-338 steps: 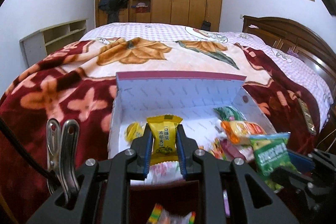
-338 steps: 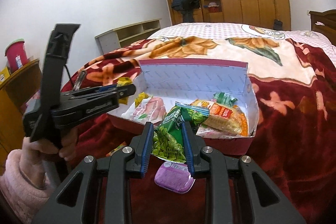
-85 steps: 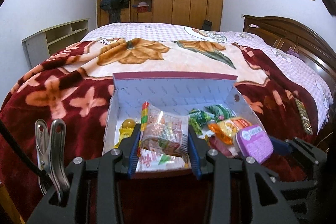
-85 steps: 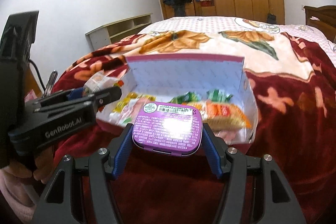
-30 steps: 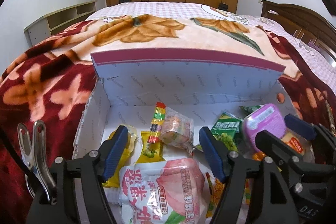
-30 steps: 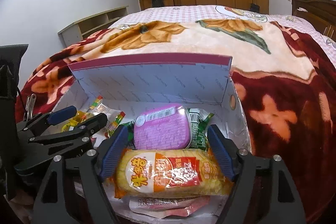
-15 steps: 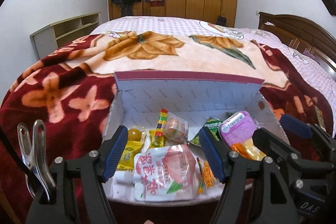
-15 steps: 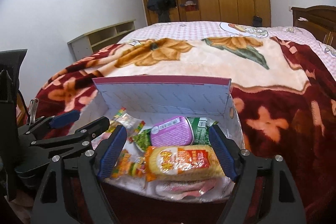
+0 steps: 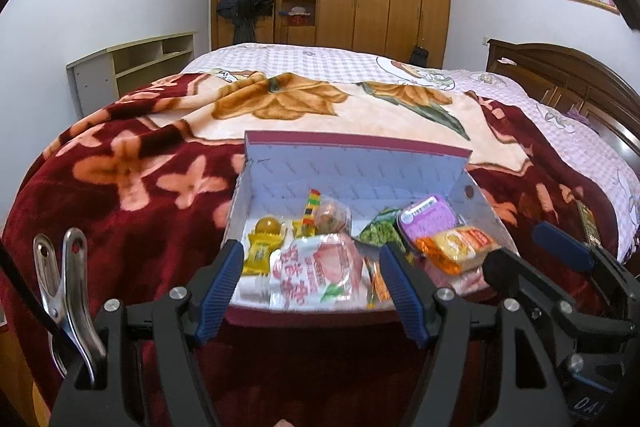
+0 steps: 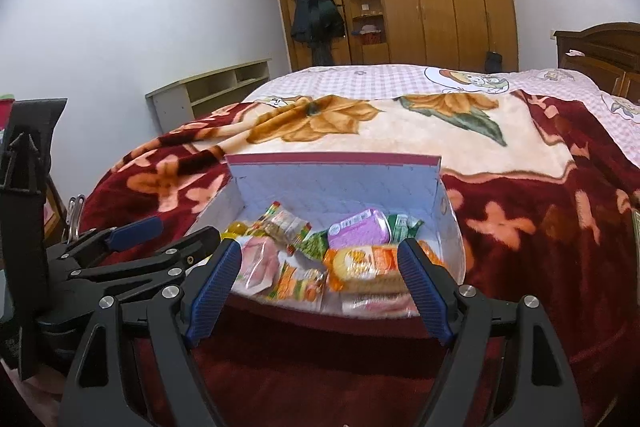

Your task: Organize snacks

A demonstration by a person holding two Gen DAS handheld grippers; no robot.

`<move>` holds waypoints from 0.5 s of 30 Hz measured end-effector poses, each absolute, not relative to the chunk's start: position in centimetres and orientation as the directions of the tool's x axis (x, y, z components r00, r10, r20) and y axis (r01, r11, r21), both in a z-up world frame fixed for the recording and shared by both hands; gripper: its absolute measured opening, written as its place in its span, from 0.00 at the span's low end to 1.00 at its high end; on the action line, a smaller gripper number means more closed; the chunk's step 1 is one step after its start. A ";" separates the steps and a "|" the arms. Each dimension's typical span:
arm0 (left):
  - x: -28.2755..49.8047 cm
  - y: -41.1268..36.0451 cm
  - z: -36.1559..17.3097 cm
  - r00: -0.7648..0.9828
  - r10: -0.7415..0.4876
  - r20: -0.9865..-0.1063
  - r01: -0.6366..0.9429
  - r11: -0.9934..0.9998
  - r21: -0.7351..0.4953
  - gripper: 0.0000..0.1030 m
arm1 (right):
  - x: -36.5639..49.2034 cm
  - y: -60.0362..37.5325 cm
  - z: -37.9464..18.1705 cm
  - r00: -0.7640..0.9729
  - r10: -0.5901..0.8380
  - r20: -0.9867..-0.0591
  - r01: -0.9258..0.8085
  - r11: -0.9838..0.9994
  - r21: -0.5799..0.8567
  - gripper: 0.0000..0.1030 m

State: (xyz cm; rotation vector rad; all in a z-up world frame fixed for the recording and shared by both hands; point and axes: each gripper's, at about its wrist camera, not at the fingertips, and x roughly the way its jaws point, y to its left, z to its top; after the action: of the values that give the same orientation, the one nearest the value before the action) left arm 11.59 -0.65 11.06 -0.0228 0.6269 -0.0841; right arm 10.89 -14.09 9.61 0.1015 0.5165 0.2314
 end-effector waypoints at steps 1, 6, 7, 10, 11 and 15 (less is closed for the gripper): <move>11.2 -0.6 10.9 0.809 -0.083 -0.582 0.070 0.997 -0.045 0.72 | 10.4 -14.0 9.4 0.845 0.243 -0.476 -0.191 0.969 0.155 0.80; 9.8 -0.4 9.6 0.817 -0.073 -0.572 0.062 0.997 -0.039 0.72 | 8.8 -13.8 8.4 0.859 0.222 -0.461 -0.171 0.974 0.150 0.80; 9.7 -0.4 9.4 0.819 -0.070 -0.569 0.061 0.998 -0.035 0.72 | 8.6 -13.7 8.1 0.864 0.214 -0.456 -0.166 0.975 0.145 0.80; 9.5 -0.4 8.3 0.818 -0.060 -0.572 0.057 0.998 -0.024 0.72 | 8.5 -13.6 7.1 0.867 0.190 -0.460 -0.146 0.981 0.128 0.80; 9.5 -0.4 8.1 0.817 -0.060 -0.573 0.056 0.998 -0.024 0.72 | 8.5 -13.6 6.8 0.867 0.184 -0.463 -0.142 0.982 0.125 0.80; 9.7 -0.7 7.1 0.818 -0.054 -0.573 0.049 0.999 -0.024 0.72 | 8.8 -13.8 5.9 0.872 0.157 -0.463 -0.118 0.987 0.112 0.80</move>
State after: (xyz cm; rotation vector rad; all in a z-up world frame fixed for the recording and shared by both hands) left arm 9.73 -0.71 7.05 -0.0080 0.6108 -0.0547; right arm 8.77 -13.80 5.86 0.0807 0.4903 0.1440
